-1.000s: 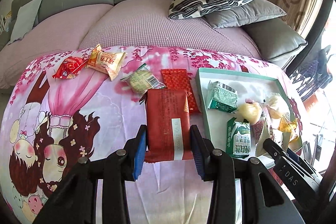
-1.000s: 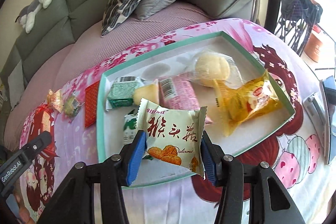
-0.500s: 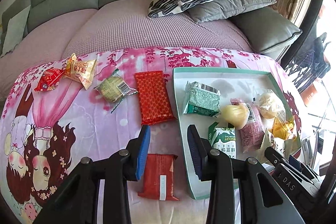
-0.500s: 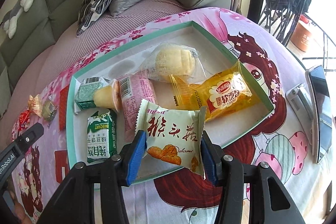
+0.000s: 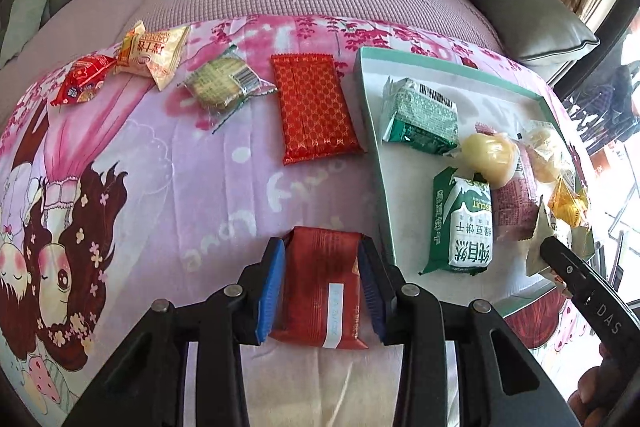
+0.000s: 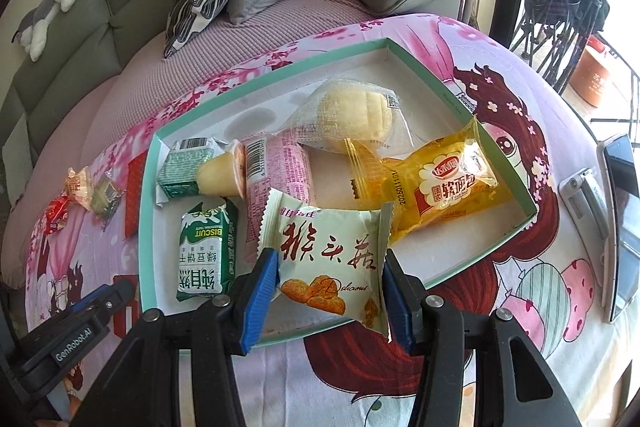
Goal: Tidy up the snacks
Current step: 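Carry red box and pastry bag over the teal tray with both tools, then lower red box and pastry bag into the tray and open both tools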
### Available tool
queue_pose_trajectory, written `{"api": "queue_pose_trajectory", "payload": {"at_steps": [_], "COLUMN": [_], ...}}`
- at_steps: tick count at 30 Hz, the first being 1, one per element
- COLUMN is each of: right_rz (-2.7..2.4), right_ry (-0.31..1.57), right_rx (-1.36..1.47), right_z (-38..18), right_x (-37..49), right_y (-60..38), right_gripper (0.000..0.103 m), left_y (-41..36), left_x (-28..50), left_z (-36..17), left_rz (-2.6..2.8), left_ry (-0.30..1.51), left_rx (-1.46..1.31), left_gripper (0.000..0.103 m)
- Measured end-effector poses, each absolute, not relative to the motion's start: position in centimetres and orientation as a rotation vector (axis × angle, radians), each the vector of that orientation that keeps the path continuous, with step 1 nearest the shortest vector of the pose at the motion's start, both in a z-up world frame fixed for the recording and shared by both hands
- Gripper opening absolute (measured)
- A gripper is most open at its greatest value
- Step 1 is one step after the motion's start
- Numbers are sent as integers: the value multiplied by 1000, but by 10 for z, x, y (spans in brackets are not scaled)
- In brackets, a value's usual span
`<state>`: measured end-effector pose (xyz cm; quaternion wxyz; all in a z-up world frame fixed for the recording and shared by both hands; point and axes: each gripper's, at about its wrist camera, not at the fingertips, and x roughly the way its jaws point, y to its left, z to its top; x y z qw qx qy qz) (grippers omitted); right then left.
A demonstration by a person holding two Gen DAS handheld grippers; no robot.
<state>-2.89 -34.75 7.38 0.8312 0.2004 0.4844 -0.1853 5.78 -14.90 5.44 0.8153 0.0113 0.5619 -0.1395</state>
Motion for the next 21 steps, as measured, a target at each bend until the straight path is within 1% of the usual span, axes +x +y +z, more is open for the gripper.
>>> {"api": "queue_pose_trajectory", "payload": {"at_steps": [2, 3, 4, 10, 11, 12, 21], "right_rz": [-386, -386, -386, -391, -390, -389, -368], "right_ry": [1028, 1030, 1032, 1037, 1038, 1037, 1039], "right_rx": [426, 428, 430, 441, 442, 442, 444], "right_z": [74, 73, 73, 71, 71, 71, 68], "right_x": [-28, -28, -28, -29, -29, -28, -26], "right_y": [-346, -347, -347, -351, -351, -352, -351], "right_gripper": [54, 54, 54, 54, 54, 54, 54], "left_y": [-151, -153, -155, -160, -159, -159, -156], "left_x": [57, 55, 55, 55, 56, 56, 62], "left_z": [51, 49, 48, 35, 34, 34, 66], "left_rz": [-298, -297, -296, -272, -270, -272, -289], "left_ry": [1214, 1218, 1223, 1242, 1243, 1240, 1123], "left_rx": [30, 43, 54, 105, 100, 99, 45], "left_gripper": [42, 46, 47, 47, 46, 42, 41]}}
